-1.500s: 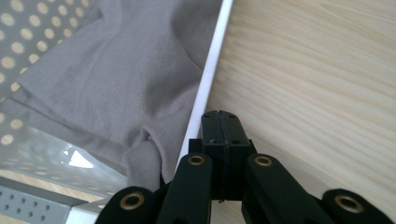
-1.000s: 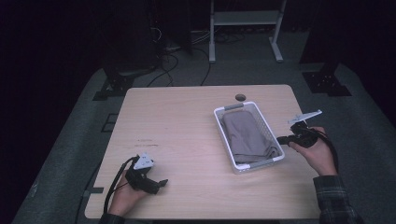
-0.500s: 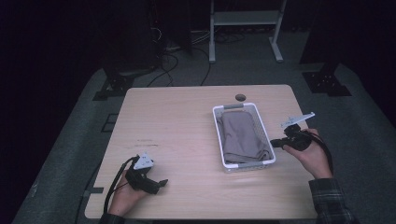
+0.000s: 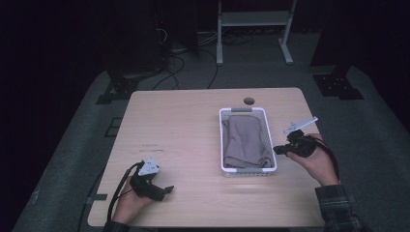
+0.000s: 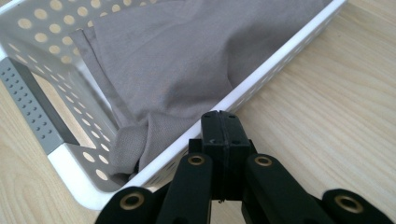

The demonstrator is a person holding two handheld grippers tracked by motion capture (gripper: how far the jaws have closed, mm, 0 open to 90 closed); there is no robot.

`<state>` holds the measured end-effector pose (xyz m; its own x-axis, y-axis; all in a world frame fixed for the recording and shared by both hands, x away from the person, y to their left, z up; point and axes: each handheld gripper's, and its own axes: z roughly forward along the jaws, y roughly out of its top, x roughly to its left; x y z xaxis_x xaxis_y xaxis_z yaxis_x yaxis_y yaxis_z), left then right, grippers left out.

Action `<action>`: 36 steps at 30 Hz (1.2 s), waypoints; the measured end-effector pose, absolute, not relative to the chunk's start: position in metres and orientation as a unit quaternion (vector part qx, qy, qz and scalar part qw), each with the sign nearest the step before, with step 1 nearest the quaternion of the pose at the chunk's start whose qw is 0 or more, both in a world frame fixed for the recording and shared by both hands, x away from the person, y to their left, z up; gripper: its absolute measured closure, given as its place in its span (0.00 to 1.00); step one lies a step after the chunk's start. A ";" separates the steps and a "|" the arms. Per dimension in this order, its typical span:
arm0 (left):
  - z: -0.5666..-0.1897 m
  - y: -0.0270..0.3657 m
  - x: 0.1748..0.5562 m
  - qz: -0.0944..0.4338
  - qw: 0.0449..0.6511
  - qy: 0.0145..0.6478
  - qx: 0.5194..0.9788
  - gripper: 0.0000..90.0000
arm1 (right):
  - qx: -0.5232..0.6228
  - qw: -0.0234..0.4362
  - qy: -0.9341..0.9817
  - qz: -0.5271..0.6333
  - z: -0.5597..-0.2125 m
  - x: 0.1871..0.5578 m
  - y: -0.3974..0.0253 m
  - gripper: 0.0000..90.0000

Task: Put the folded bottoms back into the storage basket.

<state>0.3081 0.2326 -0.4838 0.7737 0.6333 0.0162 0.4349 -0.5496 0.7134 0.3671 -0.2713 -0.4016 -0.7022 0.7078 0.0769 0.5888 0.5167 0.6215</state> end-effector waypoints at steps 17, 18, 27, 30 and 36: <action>-0.484 0.233 0.308 0.137 0.362 0.308 0.869 0.00 | 0.417 0.152 0.833 0.329 -0.415 0.368 -0.280 0.58; -0.484 0.233 0.308 0.137 0.362 0.307 0.869 0.00 | 0.413 0.161 0.832 0.333 -0.416 0.369 -0.282 0.54; -0.484 0.233 0.308 0.137 0.362 0.307 0.869 0.00 | 0.418 0.190 0.817 0.350 -0.429 0.363 -0.294 0.38; -0.484 0.233 0.308 0.137 0.362 0.307 0.869 0.00 | 0.427 0.192 0.811 0.351 -0.436 0.360 -0.297 0.34; -0.484 0.233 0.308 0.137 0.362 0.307 0.869 0.00 | 0.444 0.196 0.809 0.332 -0.453 0.356 -0.301 0.33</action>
<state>0.3080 0.2326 -0.4838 0.7736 0.6335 0.0153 0.4357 -0.5492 0.7132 0.3560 -0.3013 -0.4531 -0.5281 0.8489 -0.0225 0.5887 0.3851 0.7107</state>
